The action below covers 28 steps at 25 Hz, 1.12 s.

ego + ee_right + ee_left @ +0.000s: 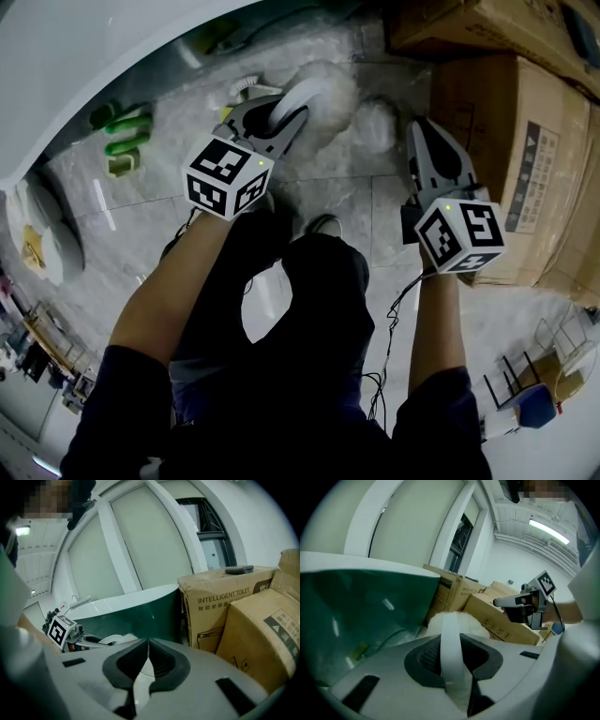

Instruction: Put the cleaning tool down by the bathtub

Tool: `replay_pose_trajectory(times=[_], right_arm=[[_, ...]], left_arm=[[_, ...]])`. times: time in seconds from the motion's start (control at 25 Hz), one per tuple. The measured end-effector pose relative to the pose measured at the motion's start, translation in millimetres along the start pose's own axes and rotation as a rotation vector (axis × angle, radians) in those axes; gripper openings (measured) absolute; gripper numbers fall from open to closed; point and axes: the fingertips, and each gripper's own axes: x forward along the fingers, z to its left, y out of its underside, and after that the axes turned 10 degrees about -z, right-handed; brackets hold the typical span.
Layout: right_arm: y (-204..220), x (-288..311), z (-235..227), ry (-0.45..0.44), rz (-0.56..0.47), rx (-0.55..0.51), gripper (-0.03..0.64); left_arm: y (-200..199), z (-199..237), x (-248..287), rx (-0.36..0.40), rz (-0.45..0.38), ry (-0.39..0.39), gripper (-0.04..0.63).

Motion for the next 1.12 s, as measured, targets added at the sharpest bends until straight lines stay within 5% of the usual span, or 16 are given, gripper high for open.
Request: replay_pose_trajectory(times=[0.6, 1.12], right_arm=[[137, 74, -70, 0.035, -0.012, -0.010, 0.014], [202, 96, -98, 0.036, -0.025, -0.028, 0.014]], left_arm=[[156, 50, 109, 0.037, 0.061, 0.038, 0.106], [263, 66, 173, 0.104, 0.117, 0.040, 0.106]])
